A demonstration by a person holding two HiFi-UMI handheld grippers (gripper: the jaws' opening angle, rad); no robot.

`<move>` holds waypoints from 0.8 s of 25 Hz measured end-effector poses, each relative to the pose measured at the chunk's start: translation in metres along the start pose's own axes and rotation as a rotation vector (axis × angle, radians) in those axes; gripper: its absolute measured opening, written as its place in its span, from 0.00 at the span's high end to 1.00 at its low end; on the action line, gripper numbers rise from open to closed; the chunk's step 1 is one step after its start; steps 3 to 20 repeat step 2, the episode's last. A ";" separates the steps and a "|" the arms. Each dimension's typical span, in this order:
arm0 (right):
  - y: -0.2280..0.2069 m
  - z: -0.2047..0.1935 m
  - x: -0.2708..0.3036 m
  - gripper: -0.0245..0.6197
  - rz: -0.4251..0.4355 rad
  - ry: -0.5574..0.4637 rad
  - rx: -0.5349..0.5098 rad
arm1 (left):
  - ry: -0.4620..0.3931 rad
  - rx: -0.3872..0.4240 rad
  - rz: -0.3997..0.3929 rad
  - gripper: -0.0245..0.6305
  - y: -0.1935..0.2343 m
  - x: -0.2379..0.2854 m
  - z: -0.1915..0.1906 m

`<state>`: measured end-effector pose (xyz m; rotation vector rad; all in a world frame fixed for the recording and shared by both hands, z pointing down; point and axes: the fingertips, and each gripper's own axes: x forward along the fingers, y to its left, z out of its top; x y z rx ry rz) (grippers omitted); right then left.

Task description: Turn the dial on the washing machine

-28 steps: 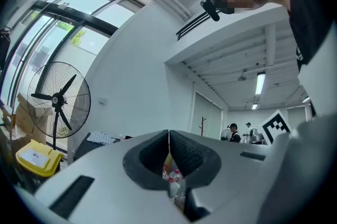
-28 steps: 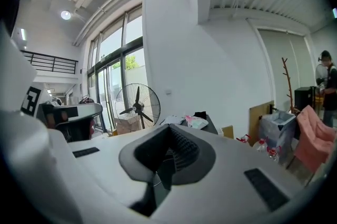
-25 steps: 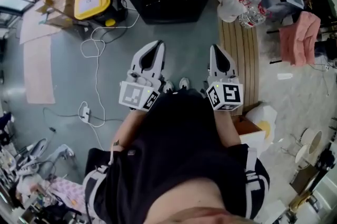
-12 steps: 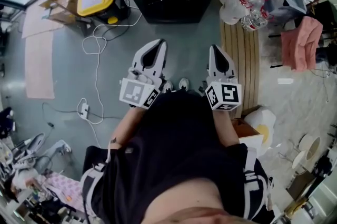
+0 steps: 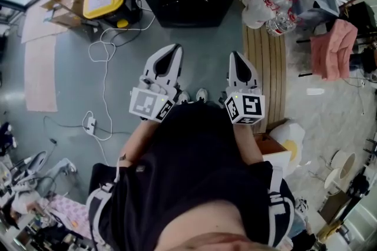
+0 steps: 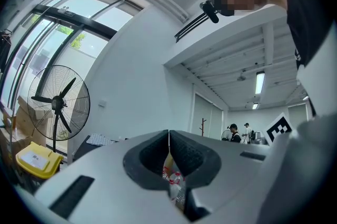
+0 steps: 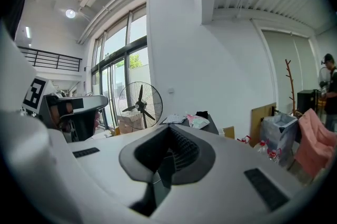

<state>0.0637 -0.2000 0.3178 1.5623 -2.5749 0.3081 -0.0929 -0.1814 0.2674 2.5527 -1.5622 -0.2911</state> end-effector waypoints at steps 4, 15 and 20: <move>0.001 0.000 0.000 0.92 0.000 0.002 -0.005 | -0.003 0.000 0.000 0.93 0.000 -0.001 0.001; 0.001 0.000 0.000 0.92 0.000 0.002 -0.005 | -0.003 0.000 0.000 0.93 0.000 -0.001 0.001; 0.001 0.000 0.000 0.92 0.000 0.002 -0.005 | -0.003 0.000 0.000 0.93 0.000 -0.001 0.001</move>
